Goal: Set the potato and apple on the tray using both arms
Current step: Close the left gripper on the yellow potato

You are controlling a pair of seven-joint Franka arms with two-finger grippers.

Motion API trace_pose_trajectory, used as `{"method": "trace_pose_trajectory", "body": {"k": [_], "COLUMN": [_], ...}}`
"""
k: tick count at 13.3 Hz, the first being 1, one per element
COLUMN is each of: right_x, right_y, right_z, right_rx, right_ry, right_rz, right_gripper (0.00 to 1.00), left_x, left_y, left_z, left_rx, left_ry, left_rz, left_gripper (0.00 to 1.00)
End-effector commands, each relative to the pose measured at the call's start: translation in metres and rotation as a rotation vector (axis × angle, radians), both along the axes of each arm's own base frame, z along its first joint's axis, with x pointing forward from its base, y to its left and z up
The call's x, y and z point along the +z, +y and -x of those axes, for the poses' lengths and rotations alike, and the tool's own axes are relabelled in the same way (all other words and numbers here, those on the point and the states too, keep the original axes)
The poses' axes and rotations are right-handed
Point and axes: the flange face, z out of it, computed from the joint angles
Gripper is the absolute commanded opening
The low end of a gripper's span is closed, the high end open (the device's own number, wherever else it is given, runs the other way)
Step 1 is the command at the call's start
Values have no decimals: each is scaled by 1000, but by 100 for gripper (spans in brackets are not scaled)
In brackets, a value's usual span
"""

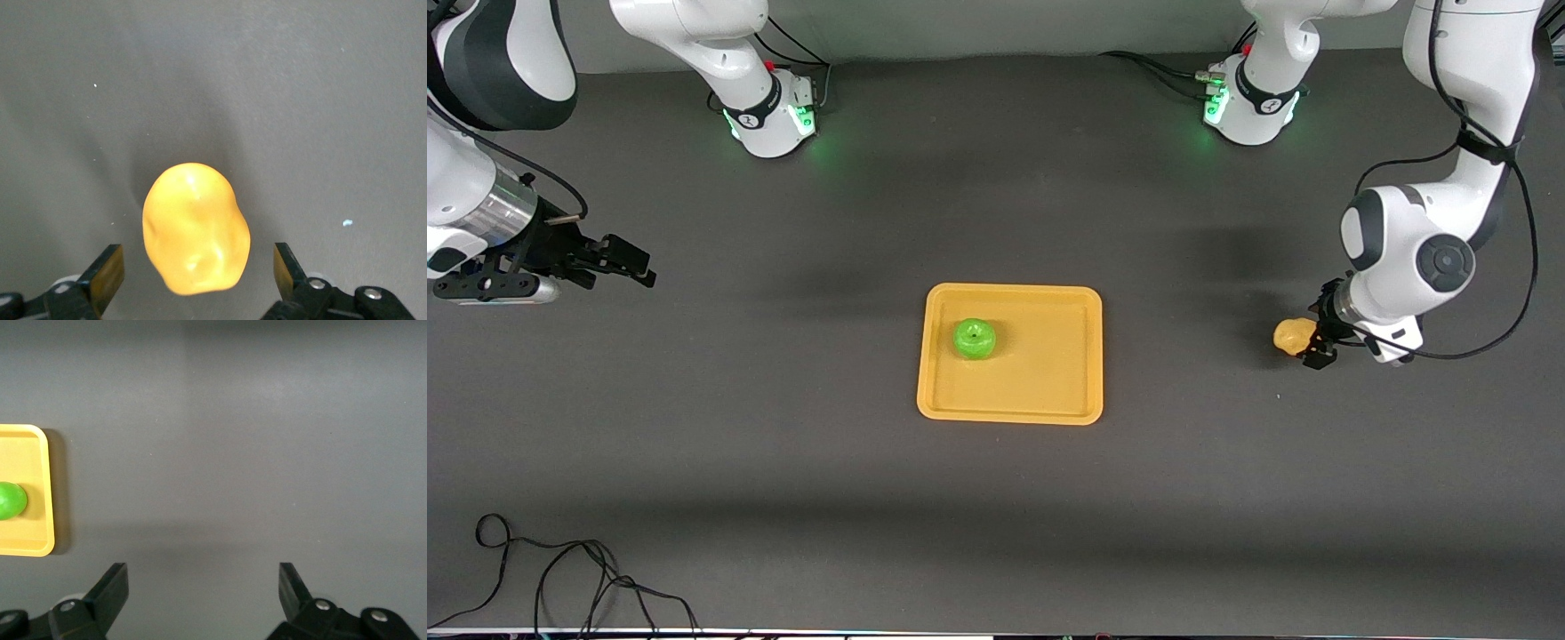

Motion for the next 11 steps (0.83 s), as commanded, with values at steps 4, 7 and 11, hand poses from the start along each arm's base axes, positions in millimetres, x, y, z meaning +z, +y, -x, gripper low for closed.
{"method": "trace_pose_trajectory", "body": {"k": [4,7,11], "right_x": [-1,0,2], "right_y": [3,3,3], "right_z": [5,5,7], "right_rx": [30,29,30], "right_ry": [-3,-3,-2], "right_rz": [7,6,5], "right_gripper": [100,100,100], "left_x": [-26,-23,-13], "left_y": [-2,0,-7], "left_z": [22,18,9], "left_rx": [66,98,69], "left_ry": [-57,-65,-81], "left_rz": [-10,-8,-8], "left_gripper": [100,59,29]}}
